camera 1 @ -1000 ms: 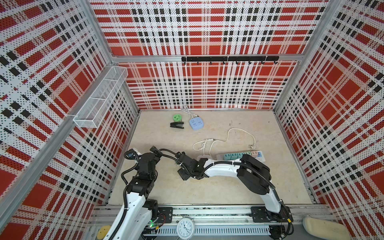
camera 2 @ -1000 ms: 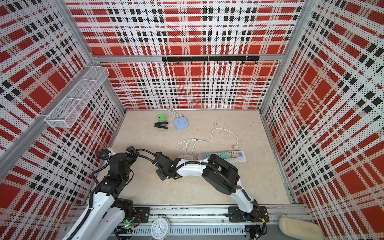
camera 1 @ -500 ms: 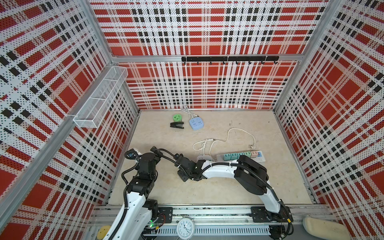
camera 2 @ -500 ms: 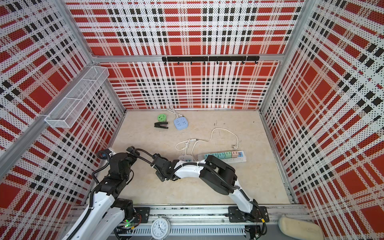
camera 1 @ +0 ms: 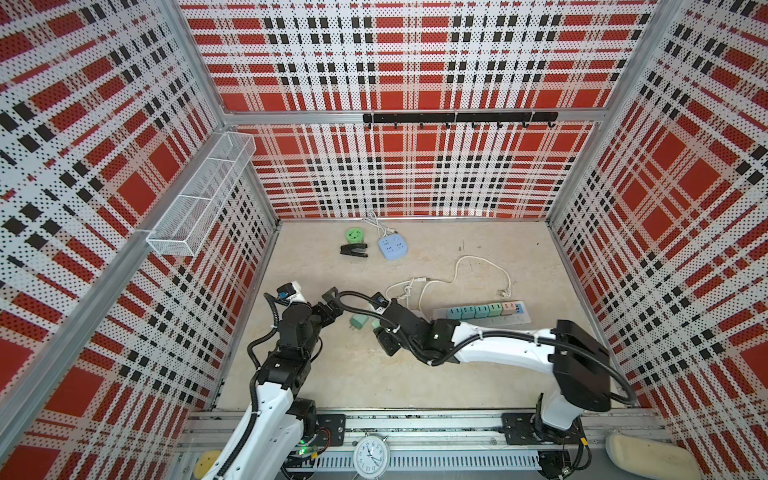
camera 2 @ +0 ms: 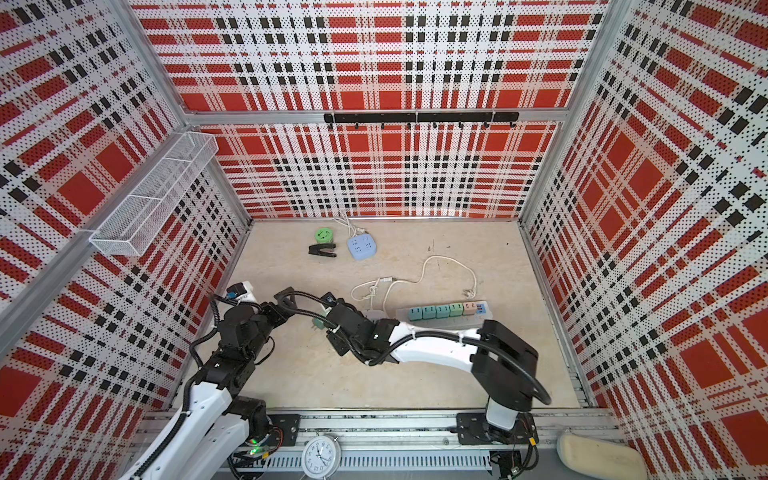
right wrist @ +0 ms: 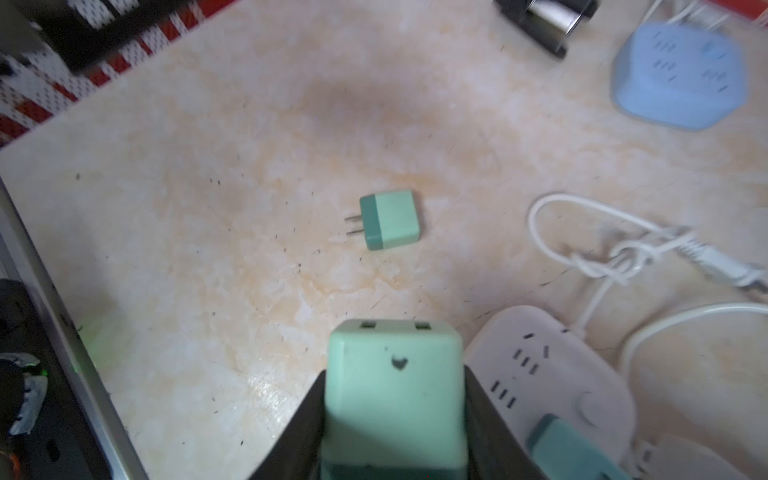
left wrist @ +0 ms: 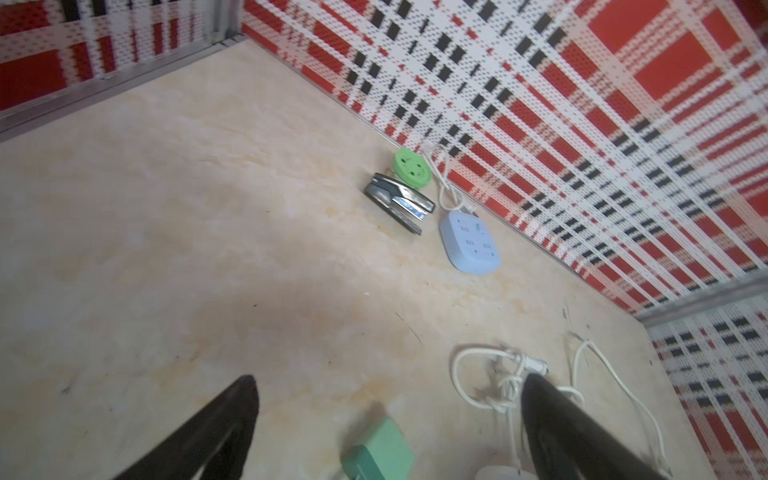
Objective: Insert the plug
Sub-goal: 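Grasp a mint-green charger with the right gripper, then lift the mint-green charger with the right gripper toward the strip while the left advances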
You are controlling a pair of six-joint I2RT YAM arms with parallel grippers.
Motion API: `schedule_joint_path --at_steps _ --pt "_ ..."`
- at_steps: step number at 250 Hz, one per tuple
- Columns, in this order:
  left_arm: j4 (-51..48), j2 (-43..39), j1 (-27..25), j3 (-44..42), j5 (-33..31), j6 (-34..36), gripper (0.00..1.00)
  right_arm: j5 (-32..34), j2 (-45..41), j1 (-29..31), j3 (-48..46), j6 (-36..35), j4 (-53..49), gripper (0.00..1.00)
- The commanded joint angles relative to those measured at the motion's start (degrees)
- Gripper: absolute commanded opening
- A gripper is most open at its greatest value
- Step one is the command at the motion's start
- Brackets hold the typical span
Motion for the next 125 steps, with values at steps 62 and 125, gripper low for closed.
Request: schedule_joint_path --at_steps 62,125 --pt "3.93 4.68 -12.56 5.60 5.42 9.76 0.90 12.45 -29.66 -3.63 -25.03 -10.61 18.44 0.21" --pt "0.45 11.17 -24.57 12.05 1.56 15.78 0.80 15.10 -48.03 -6.02 -41.23 -24.05 36.00 0.16"
